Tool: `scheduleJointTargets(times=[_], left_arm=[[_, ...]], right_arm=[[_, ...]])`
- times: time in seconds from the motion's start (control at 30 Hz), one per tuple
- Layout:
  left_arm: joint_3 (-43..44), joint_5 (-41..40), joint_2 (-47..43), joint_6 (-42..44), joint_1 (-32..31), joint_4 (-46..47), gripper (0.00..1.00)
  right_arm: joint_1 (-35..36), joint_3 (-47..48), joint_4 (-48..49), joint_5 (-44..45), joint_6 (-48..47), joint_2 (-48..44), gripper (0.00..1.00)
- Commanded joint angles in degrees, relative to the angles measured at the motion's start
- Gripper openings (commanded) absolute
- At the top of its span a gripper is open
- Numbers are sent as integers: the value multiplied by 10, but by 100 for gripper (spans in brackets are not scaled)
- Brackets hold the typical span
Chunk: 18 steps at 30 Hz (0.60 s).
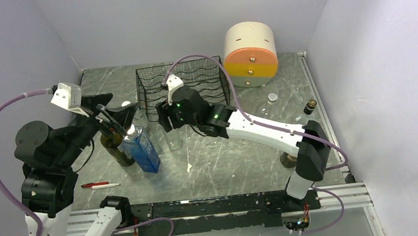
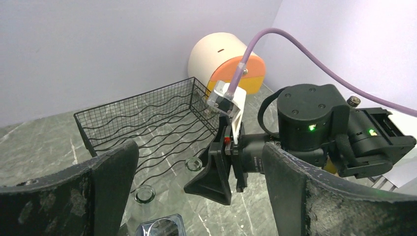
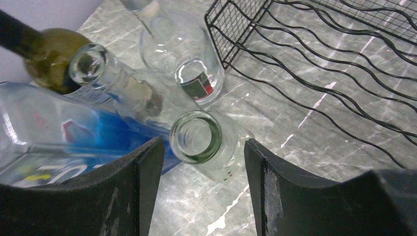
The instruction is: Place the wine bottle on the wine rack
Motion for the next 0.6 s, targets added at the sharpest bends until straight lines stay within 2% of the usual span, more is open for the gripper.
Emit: scheduleJointTargets(times=[0.0,0.2,0.37,0.57], left_arm=[[16,-18,-2,2,7,-25,100],[38,-4,10,6,7,-71,100],[31,-6,-1,10,7,-74,100],[23,-10,-10,11,7,-68,100]], right_arm=[[8,14,44,58,-16,11,61],[25,18,66,83,-58,31,51],[43,16,78,107,-85,41,44],[48,2,96,119,-96,38,40]])
